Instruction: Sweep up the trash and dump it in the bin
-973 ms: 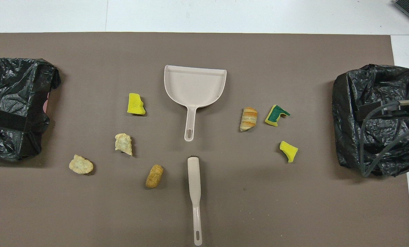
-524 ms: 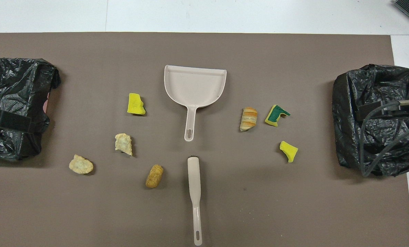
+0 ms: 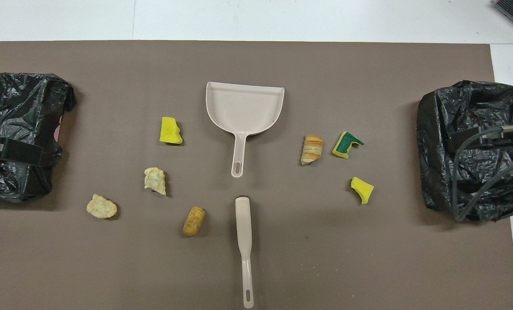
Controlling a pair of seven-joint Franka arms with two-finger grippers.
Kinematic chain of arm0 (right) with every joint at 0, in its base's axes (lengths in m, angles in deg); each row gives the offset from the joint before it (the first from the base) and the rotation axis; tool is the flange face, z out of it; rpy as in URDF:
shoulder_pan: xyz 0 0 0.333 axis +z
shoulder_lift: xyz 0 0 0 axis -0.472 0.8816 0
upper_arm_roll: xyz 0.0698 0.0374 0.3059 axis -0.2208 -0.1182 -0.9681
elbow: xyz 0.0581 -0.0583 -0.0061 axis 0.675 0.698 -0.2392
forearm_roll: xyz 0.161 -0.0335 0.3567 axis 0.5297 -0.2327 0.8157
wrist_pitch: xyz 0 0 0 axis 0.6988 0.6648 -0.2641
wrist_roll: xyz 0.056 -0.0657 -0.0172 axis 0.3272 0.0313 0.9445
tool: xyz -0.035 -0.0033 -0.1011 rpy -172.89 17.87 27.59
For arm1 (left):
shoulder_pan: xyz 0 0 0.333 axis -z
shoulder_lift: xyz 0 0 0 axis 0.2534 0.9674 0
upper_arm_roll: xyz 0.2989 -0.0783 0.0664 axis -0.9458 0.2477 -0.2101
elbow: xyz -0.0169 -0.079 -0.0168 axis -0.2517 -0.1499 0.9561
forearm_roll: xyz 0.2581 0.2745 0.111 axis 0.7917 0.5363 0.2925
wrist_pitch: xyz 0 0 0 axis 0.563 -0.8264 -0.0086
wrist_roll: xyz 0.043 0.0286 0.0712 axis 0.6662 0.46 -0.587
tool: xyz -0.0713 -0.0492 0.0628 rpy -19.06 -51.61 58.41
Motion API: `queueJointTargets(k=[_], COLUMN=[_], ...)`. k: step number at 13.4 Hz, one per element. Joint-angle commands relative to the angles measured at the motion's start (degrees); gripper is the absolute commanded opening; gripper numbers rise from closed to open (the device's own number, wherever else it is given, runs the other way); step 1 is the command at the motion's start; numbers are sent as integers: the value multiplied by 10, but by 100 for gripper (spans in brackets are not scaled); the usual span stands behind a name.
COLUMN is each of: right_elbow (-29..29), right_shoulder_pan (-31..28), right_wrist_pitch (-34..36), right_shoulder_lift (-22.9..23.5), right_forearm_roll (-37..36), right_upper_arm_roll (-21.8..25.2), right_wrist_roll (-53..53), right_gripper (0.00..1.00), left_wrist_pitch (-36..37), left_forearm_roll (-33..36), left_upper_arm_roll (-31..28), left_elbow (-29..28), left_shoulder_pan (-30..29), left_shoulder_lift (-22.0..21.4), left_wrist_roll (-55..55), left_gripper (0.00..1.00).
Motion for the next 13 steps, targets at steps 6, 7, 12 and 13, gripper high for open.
queueJointTargets(k=[6, 7, 12, 13], right_elbow=[4, -13, -68, -82], right_shoulder_pan=[-8, 0, 83, 103], right_wrist_pitch=[19, 23, 13, 4], right_shoulder_lift=[13, 30, 131, 151], right_forearm_roll=[14, 14, 10, 11], right_upper_arm_roll=[-8, -9, -10, -10], right_wrist_roll=[-3, -4, -44, -63], right_gripper=[100, 100, 100, 100], left_wrist_pitch=[-131, -155, -239, -253], left_forearm_roll=[-2, -6, -24, -24], left_upper_arm_roll=[0, 0, 1, 1], left_elbow=[-178, -205, -313, -335], left_shoulder_pan=[183, 205, 286, 309], left_shoulder_lift=[-47, -51, -74, -75], left_wrist_roll=[182, 201, 251, 252], left_gripper=[100, 100, 100, 100])
